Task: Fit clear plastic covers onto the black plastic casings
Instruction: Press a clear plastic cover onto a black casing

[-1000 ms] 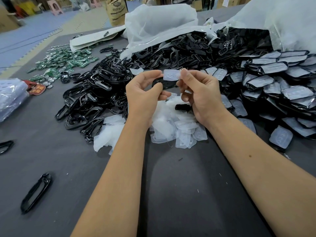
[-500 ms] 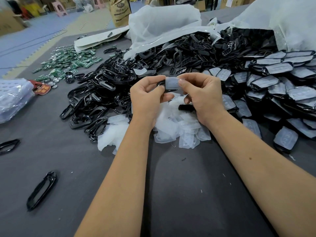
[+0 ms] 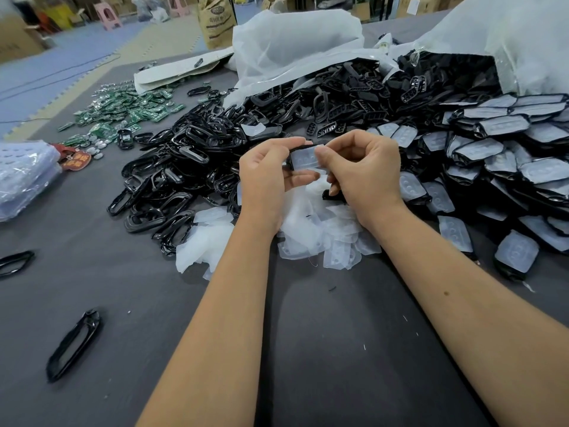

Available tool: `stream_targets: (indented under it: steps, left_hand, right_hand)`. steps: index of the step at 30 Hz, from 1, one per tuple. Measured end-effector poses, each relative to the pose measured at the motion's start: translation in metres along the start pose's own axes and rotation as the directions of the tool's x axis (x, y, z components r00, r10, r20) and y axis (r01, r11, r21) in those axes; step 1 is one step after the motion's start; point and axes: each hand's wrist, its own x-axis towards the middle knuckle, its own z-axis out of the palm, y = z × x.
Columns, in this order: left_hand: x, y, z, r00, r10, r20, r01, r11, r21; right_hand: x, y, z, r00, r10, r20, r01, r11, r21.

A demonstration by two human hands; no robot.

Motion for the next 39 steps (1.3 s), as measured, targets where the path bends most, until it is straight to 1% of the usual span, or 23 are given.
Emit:
stream_targets:
  steps: [7,12,14,17,20,24,28,30,34,39]
  left_hand:
    - [-0.0009,0.0008,0.0018,1.000,0.010,0.009,-0.010,1.000,-0.009]
    - [0.0000,0.0002,0.0021,1.000,-0.002,-0.014,0.002,0.999,-0.043]
    - [0.0001,0.0002,0.0017,1.000,-0.006,-0.024,0.005,0.999,-0.053]
    - [-0.0002,0.0007,0.0020,0.999,-0.010,-0.033,0.008,0.998,-0.059]
    - [-0.0005,0.0008,0.0026,0.999,-0.010,-0.034,0.008,0.998,-0.061]
    - [-0.0009,0.0011,0.0024,0.999,-0.012,-0.037,0.010,0.999,-0.049]
    - [-0.0011,0.0011,0.0022,0.999,-0.015,-0.037,0.014,0.999,-0.034]
    - [-0.0020,0.0016,0.0024,0.999,-0.016,-0.038,0.015,0.999,-0.029]
    - [-0.0033,0.0028,0.0026,1.000,-0.019,-0.019,0.018,0.999,-0.031]
    - [-0.0046,0.0040,0.0036,1.000,-0.029,0.000,0.029,0.999,-0.029]
  right_hand:
    - [0.0006,0.0010,0.0009,0.999,-0.011,-0.053,0.007,0.997,-0.075]
    - [0.0025,0.0017,0.0016,0.988,-0.076,-0.133,0.049,0.980,-0.191]
    - [0.0027,0.0014,0.0016,0.986,-0.084,-0.142,0.054,0.978,-0.201]
    - [0.0015,-0.0004,0.0018,0.986,-0.115,-0.119,0.093,0.980,-0.177]
    - [0.0004,-0.0022,0.0017,0.987,-0.140,-0.078,0.131,0.986,-0.104]
    - [-0.0003,-0.0030,0.0004,0.996,-0.085,-0.015,0.086,0.996,0.027]
    - [-0.0014,-0.0041,0.0001,0.998,-0.062,0.020,0.061,0.996,0.059]
    - [-0.0008,-0.0040,0.0002,0.999,-0.051,0.003,0.051,0.998,0.022]
    - [0.0008,-0.0020,0.0005,0.996,-0.061,-0.058,0.053,0.990,-0.134]
    - [0.0000,-0.0036,0.0016,0.992,-0.087,-0.096,0.064,0.973,-0.220]
